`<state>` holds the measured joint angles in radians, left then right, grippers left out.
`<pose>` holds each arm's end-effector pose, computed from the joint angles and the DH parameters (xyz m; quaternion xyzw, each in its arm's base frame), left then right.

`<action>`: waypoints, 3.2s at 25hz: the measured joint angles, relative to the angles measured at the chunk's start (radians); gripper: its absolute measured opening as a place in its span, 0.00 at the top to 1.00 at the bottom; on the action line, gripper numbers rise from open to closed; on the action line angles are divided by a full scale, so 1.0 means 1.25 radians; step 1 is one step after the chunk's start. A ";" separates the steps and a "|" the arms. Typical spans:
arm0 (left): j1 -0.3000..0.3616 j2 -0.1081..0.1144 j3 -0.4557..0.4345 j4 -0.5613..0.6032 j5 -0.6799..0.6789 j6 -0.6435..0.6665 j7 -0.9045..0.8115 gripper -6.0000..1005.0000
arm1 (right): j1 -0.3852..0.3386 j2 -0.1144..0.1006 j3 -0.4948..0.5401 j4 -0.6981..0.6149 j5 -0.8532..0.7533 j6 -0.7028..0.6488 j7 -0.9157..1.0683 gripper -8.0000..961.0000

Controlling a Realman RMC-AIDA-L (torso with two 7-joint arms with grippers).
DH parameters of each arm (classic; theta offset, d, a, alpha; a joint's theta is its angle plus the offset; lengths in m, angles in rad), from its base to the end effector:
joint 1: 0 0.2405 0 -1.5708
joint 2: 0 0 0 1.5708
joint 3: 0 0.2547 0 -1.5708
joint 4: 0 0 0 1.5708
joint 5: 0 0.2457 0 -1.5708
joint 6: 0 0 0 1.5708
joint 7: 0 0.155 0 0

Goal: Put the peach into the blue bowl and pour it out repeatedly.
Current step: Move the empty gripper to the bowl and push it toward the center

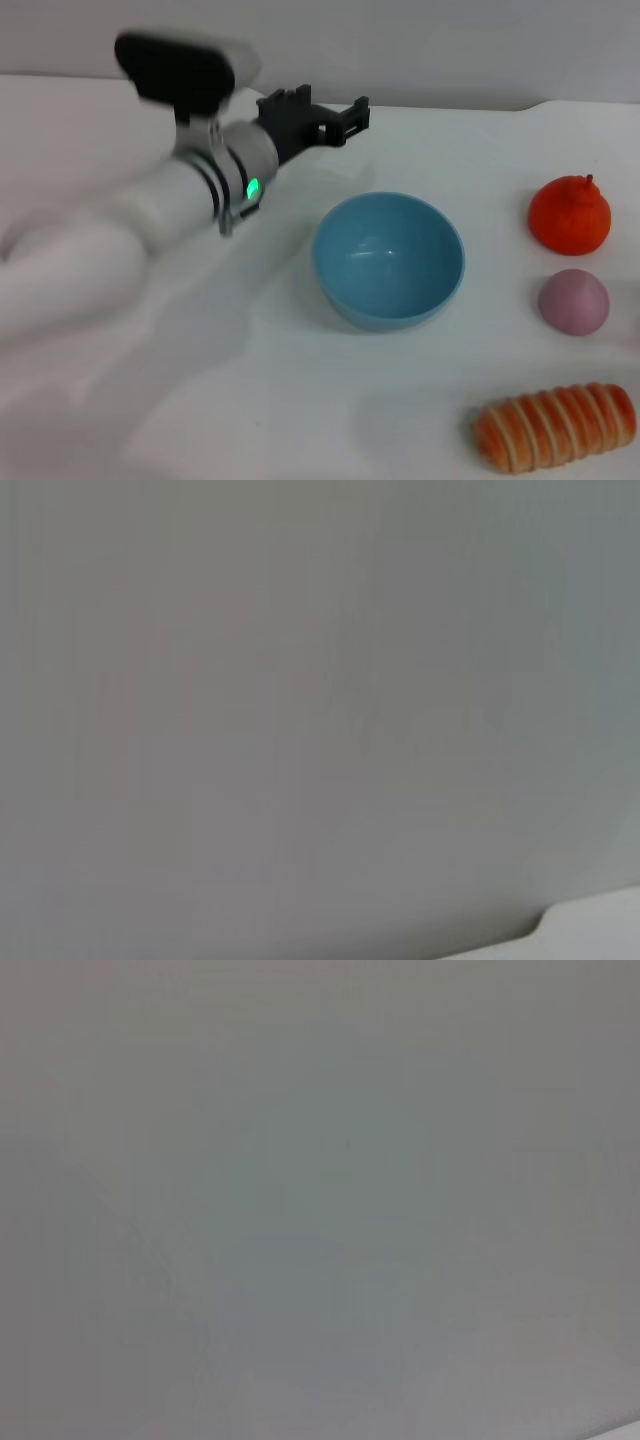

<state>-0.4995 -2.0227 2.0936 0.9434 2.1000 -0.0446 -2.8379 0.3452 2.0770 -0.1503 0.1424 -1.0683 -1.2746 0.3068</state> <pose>-0.1873 0.4277 -0.1141 -0.8190 -0.3506 -0.2023 0.4067 0.4144 0.2902 -0.0191 -0.5716 0.3672 0.3196 0.6606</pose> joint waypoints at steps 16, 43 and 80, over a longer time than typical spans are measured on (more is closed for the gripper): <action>-0.100 -0.024 -0.557 0.111 0.064 0.858 0.222 0.25 | 0.000 0.000 0.001 0.000 0.001 0.000 0.000 0.32; -0.166 -0.035 -0.470 -0.152 0.068 0.789 0.255 0.20 | 0.006 0.000 0.004 -0.004 0.001 0.023 0.000 0.32; -0.182 -0.035 -0.335 -0.223 -0.002 0.676 0.215 0.95 | 0.004 0.001 0.004 -0.004 -0.004 0.041 0.000 0.33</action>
<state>-0.7265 -2.0664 1.6750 0.6641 2.0980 0.8000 -2.5688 0.3504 2.0785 -0.1457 0.1374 -1.0736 -1.2236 0.3068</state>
